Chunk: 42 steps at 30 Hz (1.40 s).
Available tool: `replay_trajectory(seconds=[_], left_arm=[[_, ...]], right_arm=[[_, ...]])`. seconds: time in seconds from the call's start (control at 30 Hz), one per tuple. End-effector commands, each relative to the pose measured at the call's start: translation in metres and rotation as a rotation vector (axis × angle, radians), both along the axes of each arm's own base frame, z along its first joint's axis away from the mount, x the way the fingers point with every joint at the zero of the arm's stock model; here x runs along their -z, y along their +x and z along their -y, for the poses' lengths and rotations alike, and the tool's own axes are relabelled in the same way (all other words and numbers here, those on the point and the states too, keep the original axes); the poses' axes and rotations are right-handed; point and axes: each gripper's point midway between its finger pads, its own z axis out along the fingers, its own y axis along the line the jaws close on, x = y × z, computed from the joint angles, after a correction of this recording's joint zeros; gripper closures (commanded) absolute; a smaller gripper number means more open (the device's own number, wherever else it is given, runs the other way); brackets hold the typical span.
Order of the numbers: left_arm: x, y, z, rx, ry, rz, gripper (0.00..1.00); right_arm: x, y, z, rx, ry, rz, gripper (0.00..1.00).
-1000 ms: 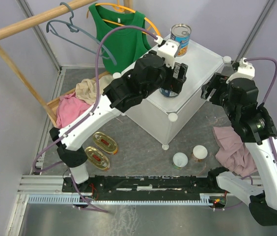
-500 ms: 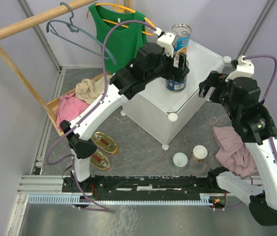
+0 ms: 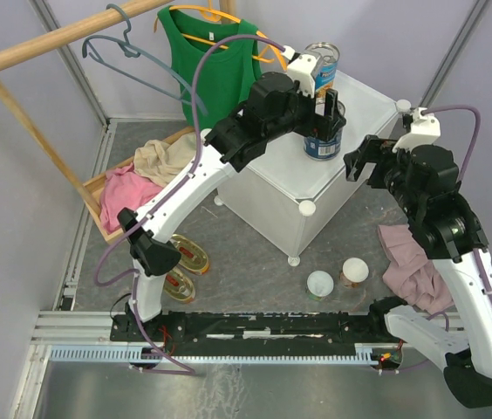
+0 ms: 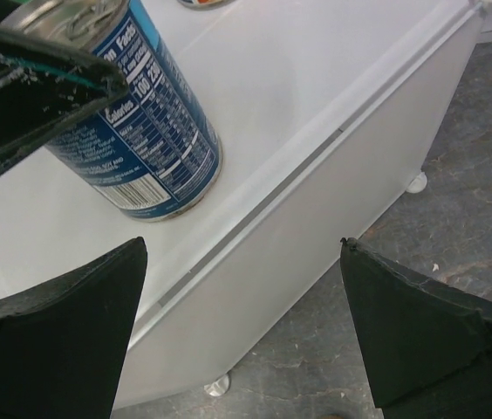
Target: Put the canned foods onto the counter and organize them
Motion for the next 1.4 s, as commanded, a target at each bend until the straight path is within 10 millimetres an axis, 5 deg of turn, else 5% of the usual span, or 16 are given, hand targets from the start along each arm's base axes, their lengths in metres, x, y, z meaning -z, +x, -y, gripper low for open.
replay_trajectory(seconds=[0.0, 0.07, 0.13, 0.4, 0.5, 0.77, 1.37], left_arm=[[-0.086, -0.014, 0.005, 0.075, -0.23, 0.149, 0.91], [-0.083, -0.015, 0.007, 0.083, -0.23, 0.148, 0.81], [-0.082, -0.016, 0.006, 0.082, -0.231, 0.149, 0.6], [-0.076, -0.022, 0.005, 0.095, -0.218, 0.144, 0.36], [-0.074, -0.023, 0.005, 0.1, -0.215, 0.141, 0.2], [-0.07, -0.032, 0.009, 0.143, -0.215, 0.12, 0.12], [-0.065, -0.039, 0.015, 0.183, -0.224, 0.082, 0.11]], right_arm=[[-0.014, -0.003, -0.006, -0.045, 0.005, 0.071, 0.0], [-0.012, -0.003, -0.007, -0.053, 0.0, 0.068, 0.0], [-0.01, -0.002, -0.008, -0.059, -0.001, 0.065, 0.0], [-0.008, 0.003, -0.021, -0.108, 0.024, 0.064, 0.01], [-0.007, 0.006, -0.026, -0.13, 0.032, 0.064, 0.01], [-0.007, 0.015, -0.038, -0.188, 0.028, 0.096, 0.01], [0.002, 0.043, -0.058, -0.264, -0.004, 0.24, 0.01]])
